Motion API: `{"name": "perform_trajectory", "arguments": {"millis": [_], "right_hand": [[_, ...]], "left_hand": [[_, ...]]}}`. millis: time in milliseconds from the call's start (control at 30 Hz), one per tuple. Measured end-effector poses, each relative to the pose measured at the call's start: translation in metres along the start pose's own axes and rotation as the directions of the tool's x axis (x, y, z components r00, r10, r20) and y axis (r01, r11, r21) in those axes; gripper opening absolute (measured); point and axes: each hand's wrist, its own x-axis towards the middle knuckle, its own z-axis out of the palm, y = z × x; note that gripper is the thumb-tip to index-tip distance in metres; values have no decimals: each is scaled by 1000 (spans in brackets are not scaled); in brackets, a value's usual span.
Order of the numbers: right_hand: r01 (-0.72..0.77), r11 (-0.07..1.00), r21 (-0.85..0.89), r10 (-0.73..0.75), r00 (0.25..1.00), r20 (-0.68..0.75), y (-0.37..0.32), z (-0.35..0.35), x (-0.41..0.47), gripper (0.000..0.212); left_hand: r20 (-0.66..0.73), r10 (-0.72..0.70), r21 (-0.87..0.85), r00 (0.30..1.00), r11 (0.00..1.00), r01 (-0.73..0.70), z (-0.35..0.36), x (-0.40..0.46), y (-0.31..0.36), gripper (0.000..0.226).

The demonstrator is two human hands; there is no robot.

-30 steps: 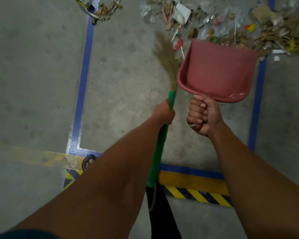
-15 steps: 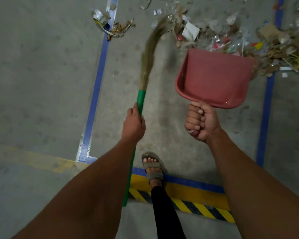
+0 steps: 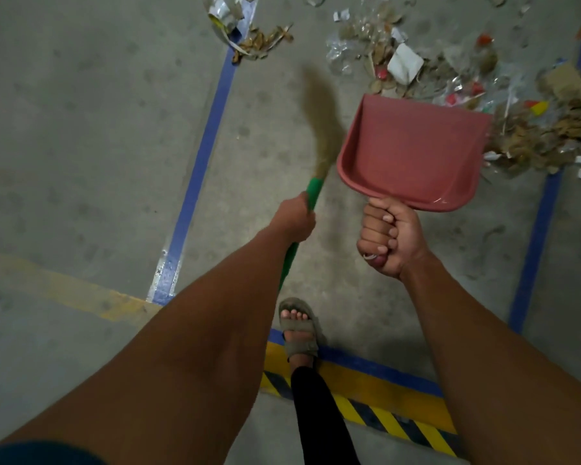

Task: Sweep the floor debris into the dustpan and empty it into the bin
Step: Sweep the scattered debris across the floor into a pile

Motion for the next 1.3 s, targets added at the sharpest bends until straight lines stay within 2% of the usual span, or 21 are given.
{"name": "perform_trajectory", "arguments": {"millis": [133, 233, 300, 433, 500, 567, 633, 700, 767, 867, 967, 1067, 1167, 1233, 1300], "right_hand": [[-7, 1000, -21, 7, 1000, -6, -8, 16, 10, 42], [-14, 999, -32, 14, 1000, -4, -16, 33, 23, 42], [-27, 999, -33, 27, 1000, 10, -21, 47, 34, 42], [-35, 998, -61, 36, 999, 25, -26, 82, 64, 42], [-38, 996, -76, 40, 999, 32, -27, 97, 80, 41], [-54, 995, -84, 58, 997, 42, -26, 107, 98, 41], [-67, 994, -84, 71, 996, 46, -23, 113, 115, 42], [-78, 993, -85, 81, 996, 33, -20, 116, 132, 42], [-85, 993, -78, 86, 996, 8, -15, 118, 148, 42], [-100, 993, -55, 99, 995, -21, -7, 119, 168, 41], [-93, 995, -30, 92, 995, -44, -1, 128, 188, 41], [-73, 997, -15, 72, 996, -48, -3, 144, 207, 42], [-50, 999, -20, 48, 997, -58, -13, 160, 224, 41], [-46, 999, -17, 45, 998, -37, -20, 170, 234, 40], [-39, 999, -23, 38, 998, -44, -25, 179, 244, 41]], "left_hand": [[9, 268, 99, 963, 958, -268, -24, 12, 8, 60], [-127, 307, 123, 943, 949, -292, -46, 13, -12, 68], [-254, 269, 103, 929, 963, -250, -64, 8, -32, 67], [-485, 11, -32, 874, 999, -30, -106, -3, -79, 64], [-532, -161, -149, 832, 984, 95, -125, -2, -101, 64], [-505, -351, -280, 788, 931, 235, -145, 8, -119, 64], [-414, -527, -372, 742, 842, 390, -161, 22, -134, 59], [-301, -595, -344, 745, 796, 498, -169, 39, -149, 48], [-168, -558, -205, 813, 826, 525, -164, 50, -152, 39], [-24, -424, -47, 905, 905, 423, -137, 55, -136, 47], [74, -182, 71, 980, 982, 177, -119, 67, -120, 58], [159, 105, 108, 982, 986, -123, -129, 91, -112, 61], [137, 304, 101, 943, 942, -319, -158, 109, -109, 65], [45, 369, 90, 928, 924, -372, -184, 118, -118, 67], [-69, 370, 71, 926, 928, -365, -211, 124, -132, 65]]}}
